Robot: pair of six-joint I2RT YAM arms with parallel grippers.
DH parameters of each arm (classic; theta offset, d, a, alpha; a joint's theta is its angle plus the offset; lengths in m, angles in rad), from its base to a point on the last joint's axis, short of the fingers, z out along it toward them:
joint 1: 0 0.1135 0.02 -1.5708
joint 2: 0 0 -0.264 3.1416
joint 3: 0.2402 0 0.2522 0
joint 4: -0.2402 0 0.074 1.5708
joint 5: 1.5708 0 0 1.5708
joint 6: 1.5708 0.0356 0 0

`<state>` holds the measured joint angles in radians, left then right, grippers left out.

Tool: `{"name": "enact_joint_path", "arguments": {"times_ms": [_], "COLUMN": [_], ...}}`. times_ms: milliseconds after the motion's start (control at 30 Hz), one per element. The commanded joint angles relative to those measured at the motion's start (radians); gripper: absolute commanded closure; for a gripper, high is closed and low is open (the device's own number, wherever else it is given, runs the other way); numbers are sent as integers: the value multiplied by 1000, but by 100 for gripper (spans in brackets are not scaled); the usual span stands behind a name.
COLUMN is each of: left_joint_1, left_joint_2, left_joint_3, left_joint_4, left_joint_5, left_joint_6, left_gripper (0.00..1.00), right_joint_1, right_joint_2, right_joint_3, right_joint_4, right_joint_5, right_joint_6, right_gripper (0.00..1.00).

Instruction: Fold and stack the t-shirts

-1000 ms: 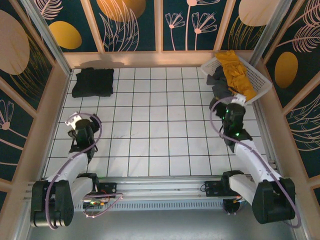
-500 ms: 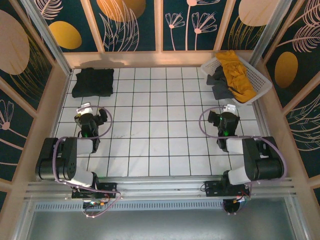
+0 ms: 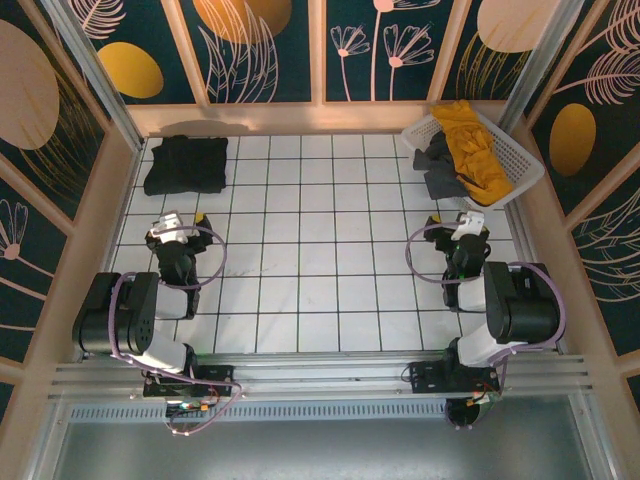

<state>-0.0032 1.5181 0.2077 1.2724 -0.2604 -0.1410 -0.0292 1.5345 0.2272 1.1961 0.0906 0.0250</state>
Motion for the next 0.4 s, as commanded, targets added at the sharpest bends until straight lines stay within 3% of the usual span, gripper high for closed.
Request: {"name": "enact_joint_path", "arguments": {"times_ms": [0, 367], "left_joint_1": [-1, -1], "left_joint_2": [-4, -4], "left_joint_3": [1, 1], "left_joint_4": [45, 45], "left_joint_5": [18, 18], "left_joint_6": [18, 18], "left_gripper": [1, 1], "right_joint_1": [3, 6], "right_joint_2": [3, 4], "right_joint_3": [-4, 1], "right_joint_4": [69, 61], "right_joint_5": [-26, -41], "right_joint_6": [10, 0], "right_gripper": [1, 1]}}
